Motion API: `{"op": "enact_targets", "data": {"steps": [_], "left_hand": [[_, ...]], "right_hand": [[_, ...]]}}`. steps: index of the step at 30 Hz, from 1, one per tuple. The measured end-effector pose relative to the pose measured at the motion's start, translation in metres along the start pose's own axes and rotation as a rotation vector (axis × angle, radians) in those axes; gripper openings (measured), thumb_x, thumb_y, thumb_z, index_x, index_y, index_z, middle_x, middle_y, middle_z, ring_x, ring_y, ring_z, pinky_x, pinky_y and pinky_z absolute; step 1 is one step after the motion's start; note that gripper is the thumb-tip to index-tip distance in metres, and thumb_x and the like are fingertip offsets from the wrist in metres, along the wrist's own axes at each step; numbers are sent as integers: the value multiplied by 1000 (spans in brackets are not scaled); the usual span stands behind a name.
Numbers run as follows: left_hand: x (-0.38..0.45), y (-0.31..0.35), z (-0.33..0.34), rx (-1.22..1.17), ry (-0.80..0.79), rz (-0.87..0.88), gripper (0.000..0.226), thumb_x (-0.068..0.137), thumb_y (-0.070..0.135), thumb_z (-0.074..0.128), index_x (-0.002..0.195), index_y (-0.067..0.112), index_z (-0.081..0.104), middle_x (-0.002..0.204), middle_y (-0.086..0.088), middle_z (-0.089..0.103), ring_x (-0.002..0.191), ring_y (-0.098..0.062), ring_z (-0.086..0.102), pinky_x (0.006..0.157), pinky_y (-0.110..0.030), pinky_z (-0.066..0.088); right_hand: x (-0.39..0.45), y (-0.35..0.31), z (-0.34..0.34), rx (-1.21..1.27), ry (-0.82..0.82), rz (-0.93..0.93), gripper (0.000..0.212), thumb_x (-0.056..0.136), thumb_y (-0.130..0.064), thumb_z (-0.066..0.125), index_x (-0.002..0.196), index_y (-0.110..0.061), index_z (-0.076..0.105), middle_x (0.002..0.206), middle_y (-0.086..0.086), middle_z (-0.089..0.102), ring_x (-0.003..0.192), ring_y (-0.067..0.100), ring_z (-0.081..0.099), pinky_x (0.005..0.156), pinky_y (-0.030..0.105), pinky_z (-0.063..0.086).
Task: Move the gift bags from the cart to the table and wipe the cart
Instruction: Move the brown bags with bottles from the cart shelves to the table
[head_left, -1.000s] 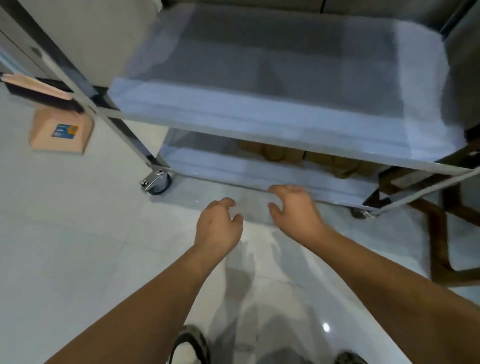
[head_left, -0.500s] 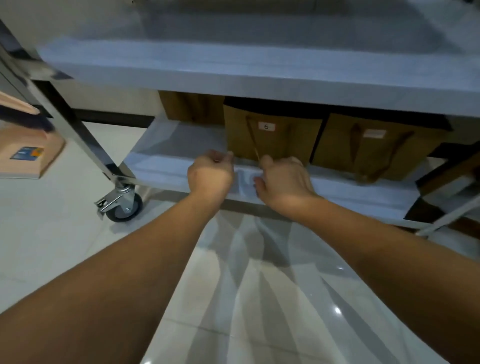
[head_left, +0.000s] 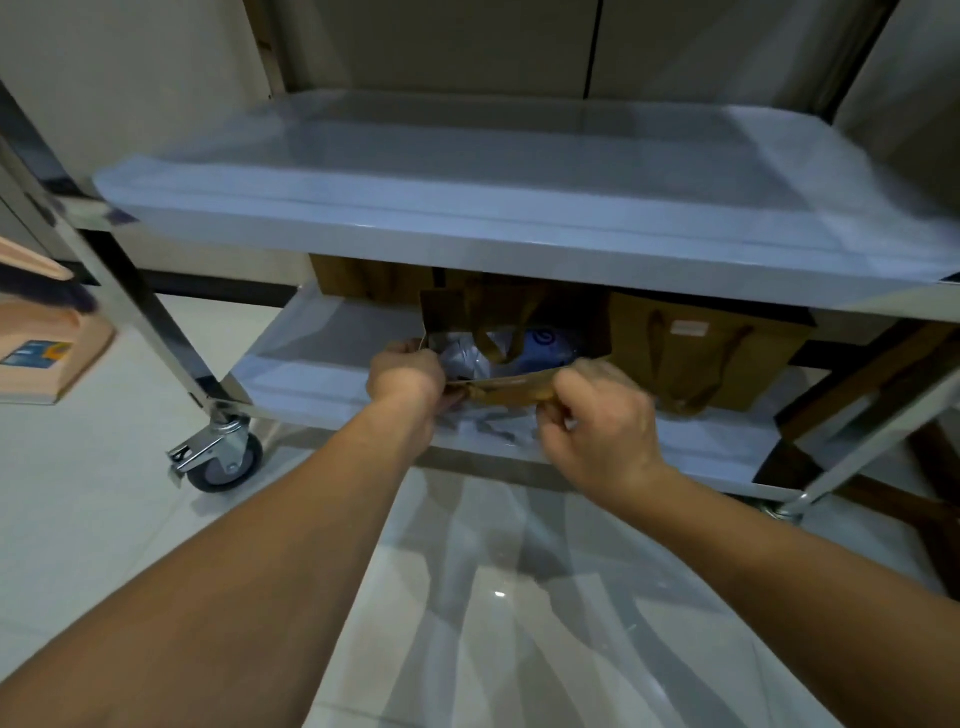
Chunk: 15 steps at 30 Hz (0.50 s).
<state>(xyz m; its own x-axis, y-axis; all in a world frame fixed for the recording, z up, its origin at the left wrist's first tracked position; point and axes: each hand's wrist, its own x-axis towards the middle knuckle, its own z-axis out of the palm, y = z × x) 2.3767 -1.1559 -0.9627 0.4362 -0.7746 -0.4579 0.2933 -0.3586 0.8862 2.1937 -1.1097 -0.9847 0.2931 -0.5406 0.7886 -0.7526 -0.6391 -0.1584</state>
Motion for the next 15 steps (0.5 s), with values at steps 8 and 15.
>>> {"op": "enact_targets", "data": {"steps": [8, 15], "left_hand": [[-5, -10, -4, 57, 10, 45, 36, 97, -8, 49, 89, 27, 56, 113, -14, 65, 100, -37, 65, 72, -48, 62], [-5, -24, -13, 252, 62, 137, 30, 94, -1, 52, 87, 28, 55, 98, -4, 67, 92, -28, 66, 86, -47, 59]], "right_hand": [[41, -10, 5, -246, -610, 159, 61, 84, -27, 64, 143, -24, 49, 138, -1, 52, 120, 24, 47, 84, 33, 47], [54, -27, 30, -41, -844, 429, 48, 85, -43, 66, 129, -31, 50, 106, -7, 58, 93, 20, 55, 79, 34, 45]]}}
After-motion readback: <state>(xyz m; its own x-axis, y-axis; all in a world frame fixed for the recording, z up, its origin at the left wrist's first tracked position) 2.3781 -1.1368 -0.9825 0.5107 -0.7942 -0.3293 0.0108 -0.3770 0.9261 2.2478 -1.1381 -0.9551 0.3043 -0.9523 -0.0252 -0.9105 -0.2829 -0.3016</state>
